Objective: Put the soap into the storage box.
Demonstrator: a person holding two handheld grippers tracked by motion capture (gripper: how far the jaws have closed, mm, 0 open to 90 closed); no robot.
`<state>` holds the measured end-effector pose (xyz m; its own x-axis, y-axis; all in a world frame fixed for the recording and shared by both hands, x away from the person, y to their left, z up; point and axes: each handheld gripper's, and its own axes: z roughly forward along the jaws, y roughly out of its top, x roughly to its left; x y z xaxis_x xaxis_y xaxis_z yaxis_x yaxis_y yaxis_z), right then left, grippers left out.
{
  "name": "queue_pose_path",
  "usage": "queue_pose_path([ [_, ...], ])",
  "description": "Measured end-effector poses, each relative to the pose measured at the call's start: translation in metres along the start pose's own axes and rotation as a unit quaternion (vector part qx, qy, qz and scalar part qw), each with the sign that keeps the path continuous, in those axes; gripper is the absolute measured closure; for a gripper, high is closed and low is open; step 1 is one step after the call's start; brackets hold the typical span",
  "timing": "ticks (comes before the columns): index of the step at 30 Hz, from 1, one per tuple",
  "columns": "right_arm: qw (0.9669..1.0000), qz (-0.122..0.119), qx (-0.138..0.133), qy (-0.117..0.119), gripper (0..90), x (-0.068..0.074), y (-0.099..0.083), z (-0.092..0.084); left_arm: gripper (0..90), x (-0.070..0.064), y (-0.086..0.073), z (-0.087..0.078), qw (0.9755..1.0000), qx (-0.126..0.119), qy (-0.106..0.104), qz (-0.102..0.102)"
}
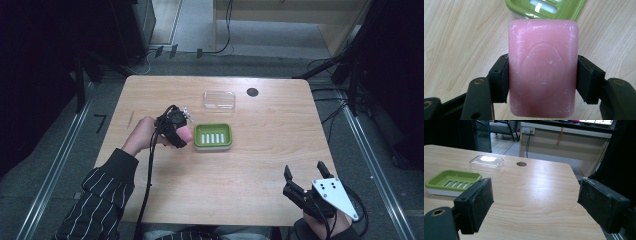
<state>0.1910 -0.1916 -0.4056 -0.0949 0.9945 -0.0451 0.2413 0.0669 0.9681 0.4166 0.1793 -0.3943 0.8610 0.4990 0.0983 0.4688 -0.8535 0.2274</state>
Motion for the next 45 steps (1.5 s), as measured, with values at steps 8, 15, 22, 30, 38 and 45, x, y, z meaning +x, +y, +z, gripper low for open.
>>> queue_pose_path([
  [8,1.0000,0.002,0.000,-0.008,12.7,-0.002,-0.001,-0.003,38.4,0.001,0.011,0.000,0.9999,-0.006,-0.001,0.014],
  [15,1.0000,0.002,0.001,-0.010,12.7,-0.003,-0.002,-0.004,38.4,-0.001,0.020,0.001,0.9995,-0.011,-0.003,0.029],
  [22,0.9999,0.001,0.001,-0.012,12.7,-0.004,-0.002,-0.005,38.4,-0.002,0.028,0.002,0.9991,-0.013,-0.006,0.039],
  [30,0.9999,0.002,0.002,-0.014,12.7,-0.005,-0.002,-0.006,38.4,-0.002,0.035,0.002,0.9985,-0.019,-0.003,0.051],
  [38,0.9998,0.004,0.005,-0.016,12.7,-0.005,-0.003,-0.008,38.4,-0.002,0.042,0.004,0.9977,-0.018,-0.004,0.065],
  [45,0.9998,0.003,0.005,-0.020,12.7,-0.005,-0.003,-0.009,38.4,-0.002,0.048,0.007,0.9969,-0.019,-0.003,0.076],
])
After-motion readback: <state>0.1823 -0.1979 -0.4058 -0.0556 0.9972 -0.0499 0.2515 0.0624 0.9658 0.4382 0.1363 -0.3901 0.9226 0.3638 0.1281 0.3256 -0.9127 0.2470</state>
